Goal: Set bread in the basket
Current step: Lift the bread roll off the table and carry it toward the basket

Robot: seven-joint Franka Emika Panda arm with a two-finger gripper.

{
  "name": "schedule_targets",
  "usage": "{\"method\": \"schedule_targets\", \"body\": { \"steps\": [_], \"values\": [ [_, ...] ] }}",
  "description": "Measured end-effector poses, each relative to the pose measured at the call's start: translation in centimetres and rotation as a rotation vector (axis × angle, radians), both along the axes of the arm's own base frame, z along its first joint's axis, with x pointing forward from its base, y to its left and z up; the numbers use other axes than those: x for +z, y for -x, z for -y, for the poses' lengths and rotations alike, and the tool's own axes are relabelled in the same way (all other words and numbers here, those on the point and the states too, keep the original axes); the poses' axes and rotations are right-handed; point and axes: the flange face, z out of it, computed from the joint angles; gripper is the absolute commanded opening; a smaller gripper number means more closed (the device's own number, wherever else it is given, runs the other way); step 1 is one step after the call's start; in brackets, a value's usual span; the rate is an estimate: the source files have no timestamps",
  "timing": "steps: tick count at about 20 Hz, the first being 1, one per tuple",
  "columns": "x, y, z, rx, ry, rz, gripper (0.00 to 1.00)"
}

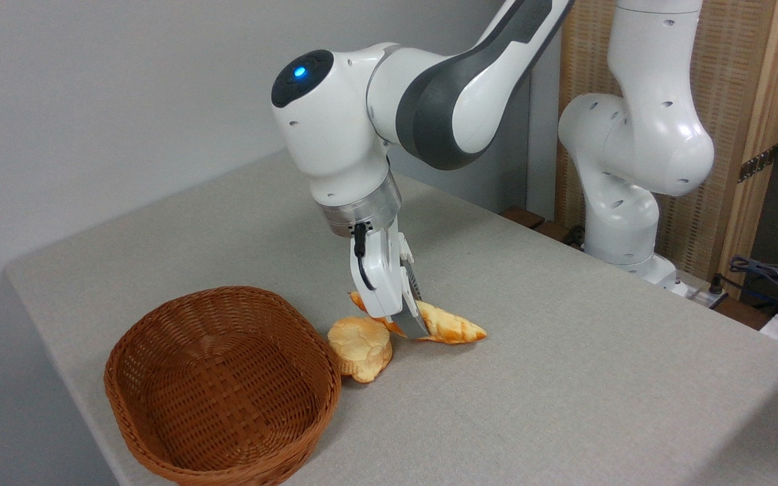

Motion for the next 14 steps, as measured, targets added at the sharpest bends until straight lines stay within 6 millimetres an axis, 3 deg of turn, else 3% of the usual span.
{"method": "schedule_targets", "body": {
  "steps": [6,11,14],
  "values": [
    [1.8,0.1,-0.5,0.009,0.006,0.037,0.17],
    [6.7,0.2,-2.8,0.069,0.049,0.134,0.19],
    [8.4,-0.3,-3.2,0.114,0.092,0.169,0.19]
  ]
}}
